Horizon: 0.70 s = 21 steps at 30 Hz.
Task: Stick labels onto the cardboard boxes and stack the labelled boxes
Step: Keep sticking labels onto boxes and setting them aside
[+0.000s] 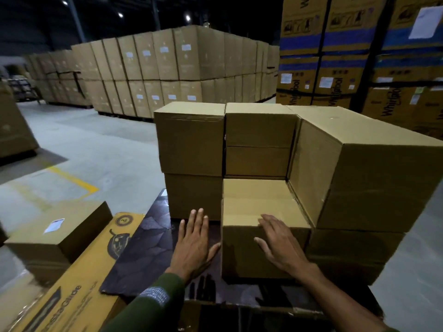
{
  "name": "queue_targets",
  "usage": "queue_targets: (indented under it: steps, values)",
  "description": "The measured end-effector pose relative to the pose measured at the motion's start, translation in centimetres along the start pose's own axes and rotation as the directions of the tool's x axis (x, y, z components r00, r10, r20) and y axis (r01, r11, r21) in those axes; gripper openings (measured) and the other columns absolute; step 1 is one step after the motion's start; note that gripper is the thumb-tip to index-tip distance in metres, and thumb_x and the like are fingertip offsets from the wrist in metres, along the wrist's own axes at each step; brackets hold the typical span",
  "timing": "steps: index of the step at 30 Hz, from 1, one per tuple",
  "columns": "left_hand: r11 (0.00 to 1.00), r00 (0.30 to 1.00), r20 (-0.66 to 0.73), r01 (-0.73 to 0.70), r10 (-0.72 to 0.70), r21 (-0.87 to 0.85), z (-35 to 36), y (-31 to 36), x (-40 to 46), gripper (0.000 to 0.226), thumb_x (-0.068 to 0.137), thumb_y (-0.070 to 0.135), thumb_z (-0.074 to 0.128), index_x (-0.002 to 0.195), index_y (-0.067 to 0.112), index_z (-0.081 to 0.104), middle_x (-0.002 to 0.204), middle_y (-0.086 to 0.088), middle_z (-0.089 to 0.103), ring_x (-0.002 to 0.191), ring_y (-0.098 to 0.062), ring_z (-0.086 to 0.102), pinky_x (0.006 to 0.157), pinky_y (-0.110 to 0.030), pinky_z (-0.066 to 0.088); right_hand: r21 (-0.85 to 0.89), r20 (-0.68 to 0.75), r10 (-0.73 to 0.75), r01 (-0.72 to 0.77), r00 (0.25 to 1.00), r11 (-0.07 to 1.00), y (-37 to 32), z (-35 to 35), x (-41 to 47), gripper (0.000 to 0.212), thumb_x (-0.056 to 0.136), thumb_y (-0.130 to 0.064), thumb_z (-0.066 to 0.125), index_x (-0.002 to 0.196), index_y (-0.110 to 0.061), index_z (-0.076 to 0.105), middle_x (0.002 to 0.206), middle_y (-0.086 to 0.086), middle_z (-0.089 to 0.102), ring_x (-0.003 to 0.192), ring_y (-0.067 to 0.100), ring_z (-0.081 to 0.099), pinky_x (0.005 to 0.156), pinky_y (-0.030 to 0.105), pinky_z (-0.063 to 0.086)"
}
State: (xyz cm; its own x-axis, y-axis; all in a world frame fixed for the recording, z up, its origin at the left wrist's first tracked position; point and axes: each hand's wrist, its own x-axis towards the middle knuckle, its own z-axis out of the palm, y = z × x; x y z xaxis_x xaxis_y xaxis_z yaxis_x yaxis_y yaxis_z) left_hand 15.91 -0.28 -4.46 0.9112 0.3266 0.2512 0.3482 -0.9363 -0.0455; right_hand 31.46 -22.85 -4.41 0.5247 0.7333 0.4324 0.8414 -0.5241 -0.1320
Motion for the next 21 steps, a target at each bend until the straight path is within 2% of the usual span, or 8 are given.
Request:
queue_targets:
  steps: [4,6,8,10,13,18,21]
  values:
    - [0.99,0.992,0.023,0.124,-0.126,0.07,-0.1,-3.2,-4.2,0.084,0.094,0.066,0.024,0.147,0.002,0.036,0.159,-0.018,0.023,0.148,-0.035,0.014,0.118,-0.055,0.017,0.047,-0.085,-0.127,0.131,0.988,0.99,-4.0,1.0,0.5,0.046,0.09,-0.035,0.066,0.128,-0.01,0.057,0.131,0.011,0.06,0.122,0.026,0.057,0.108,0.04,0.044]
    - [0.979,0.984,0.025,0.172,-0.176,0.11,-0.4,-4.7,-6.6,0.085,0.094,0.065,0.02,0.147,0.001,0.038,0.158,-0.02,0.025,0.148,-0.035,0.015,0.116,-0.057,0.021,0.083,-0.092,-0.184,0.191,0.979,0.978,-6.2,1.7,0.7,0.044,0.092,-0.036,0.062,0.128,-0.011,0.058,0.131,0.01,0.06,0.122,0.025,0.056,0.108,0.04,0.044]
    - [0.971,0.979,0.022,0.196,-0.201,0.139,-0.8,-6.2,-8.9,0.083,0.093,0.063,0.025,0.144,-0.001,0.041,0.157,-0.021,0.027,0.147,-0.035,0.014,0.113,-0.056,0.017,0.108,-0.084,-0.227,0.236,0.97,0.966,-8.5,2.6,0.9,0.044,0.093,-0.038,0.058,0.129,-0.012,0.058,0.132,0.008,0.06,0.123,0.024,0.055,0.109,0.039,0.043]
    - [0.957,0.972,0.013,0.227,-0.233,0.18,-1.7,-7.4,-11.7,0.081,0.091,0.06,0.029,0.145,0.0,0.041,0.157,-0.021,0.026,0.148,-0.037,0.014,0.113,-0.056,0.013,0.144,-0.07,-0.275,0.282,0.959,0.949,-11.1,3.2,1.1,0.044,0.092,-0.038,0.058,0.128,-0.012,0.06,0.132,0.008,0.06,0.123,0.024,0.056,0.109,0.04,0.043]
    - [0.924,0.954,-0.005,0.292,-0.3,0.248,-3.0,-9.2,-15.7,0.082,0.092,0.06,0.025,0.149,0.002,0.033,0.161,-0.019,0.018,0.149,-0.037,0.008,0.116,-0.057,0.013,0.188,-0.035,-0.34,0.341,0.94,0.921,-15.0,4.0,1.5,0.045,0.091,-0.036,0.06,0.128,-0.011,0.059,0.132,0.009,0.06,0.123,0.026,0.056,0.108,0.041,0.044]
    - [0.868,0.913,-0.011,0.39,-0.407,0.309,-4.9,-12.9,-20.5,0.08,0.09,0.059,0.026,0.146,0.004,0.041,0.16,-0.017,0.022,0.15,-0.036,0.009,0.114,-0.057,0.01,0.279,0.028,-0.41,0.387,0.912,0.879,-21.4,5.4,3.0,0.047,0.09,-0.038,0.055,0.128,-0.01,0.058,0.133,0.013,0.059,0.124,0.031,0.055,0.105,0.043,0.045]
    - [0.837,0.881,-0.012,0.453,-0.472,0.307,-5.3,-15.4,-22.0,0.078,0.092,0.059,0.027,0.147,0.005,0.037,0.161,-0.017,0.018,0.15,-0.035,0.004,0.116,-0.057,0.01,0.285,0.065,-0.466,0.431,0.882,0.856,-25.2,6.2,4.5,0.05,0.093,-0.041,0.051,0.132,-0.011,0.055,0.137,0.012,0.056,0.127,0.031,0.052,0.107,0.042,0.042]
